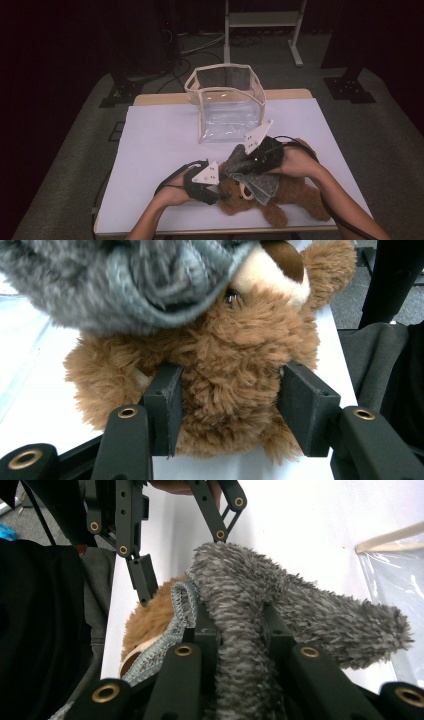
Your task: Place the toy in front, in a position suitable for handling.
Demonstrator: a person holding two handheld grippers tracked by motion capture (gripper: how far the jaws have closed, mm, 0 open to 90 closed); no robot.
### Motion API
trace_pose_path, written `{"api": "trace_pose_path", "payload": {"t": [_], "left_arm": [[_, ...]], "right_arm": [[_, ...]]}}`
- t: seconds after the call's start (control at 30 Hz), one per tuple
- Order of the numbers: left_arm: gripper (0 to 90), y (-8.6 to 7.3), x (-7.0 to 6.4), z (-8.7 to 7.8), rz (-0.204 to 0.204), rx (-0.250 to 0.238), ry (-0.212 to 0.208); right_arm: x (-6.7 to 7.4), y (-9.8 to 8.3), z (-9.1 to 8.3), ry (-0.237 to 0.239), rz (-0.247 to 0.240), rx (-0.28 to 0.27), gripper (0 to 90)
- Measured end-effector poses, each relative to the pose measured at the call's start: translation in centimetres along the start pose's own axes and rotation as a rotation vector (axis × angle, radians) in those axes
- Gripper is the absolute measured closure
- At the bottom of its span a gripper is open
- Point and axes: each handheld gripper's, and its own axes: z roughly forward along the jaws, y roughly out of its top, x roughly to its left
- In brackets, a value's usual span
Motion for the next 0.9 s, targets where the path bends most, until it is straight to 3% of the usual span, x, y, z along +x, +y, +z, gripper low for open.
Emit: {"api": "trace_pose_path", "payload": {"t": [0.1,0.27,0.4,0.53,0.63,0.7,0.9], "left_arm": [[46.9,-0.1,0.0,-0.1,-0.001,-0.008,-0.003],[47.2,0.1,0.0,-0.1,-0.001,-0.008,-0.007],[47.0,0.1,0.0,0.1,0.000,-0.004,-0.015],[47.4,0.0,0.0,0.0,0.006,-0.002,-0.012],[47.1,0.1,-0.1,0.0,0.007,-0.005,-0.012],[47.1,0.2,-0.1,0.1,0.005,0.000,-0.012],[47.1,0.1,-0.1,0.0,0.008,0.012,-0.014]], "right_arm": [[-0.1,-0.3,-0.1,0.008,0.008,-0.003,74.7],[-0.7,-2.4,-1.0,0.014,0.061,-0.041,74.7],[-0.5,-1.9,-0.5,0.030,0.052,-0.078,74.6],[-0.5,-1.7,-0.6,0.028,0.038,-0.054,74.6],[-0.7,-2.7,-1.2,0.016,0.053,-0.018,74.5],[-0.8,-3.1,-1.2,0.016,0.070,-0.024,74.5],[-0.4,-1.7,-0.5,0.013,0.037,-0.055,74.4]]}}
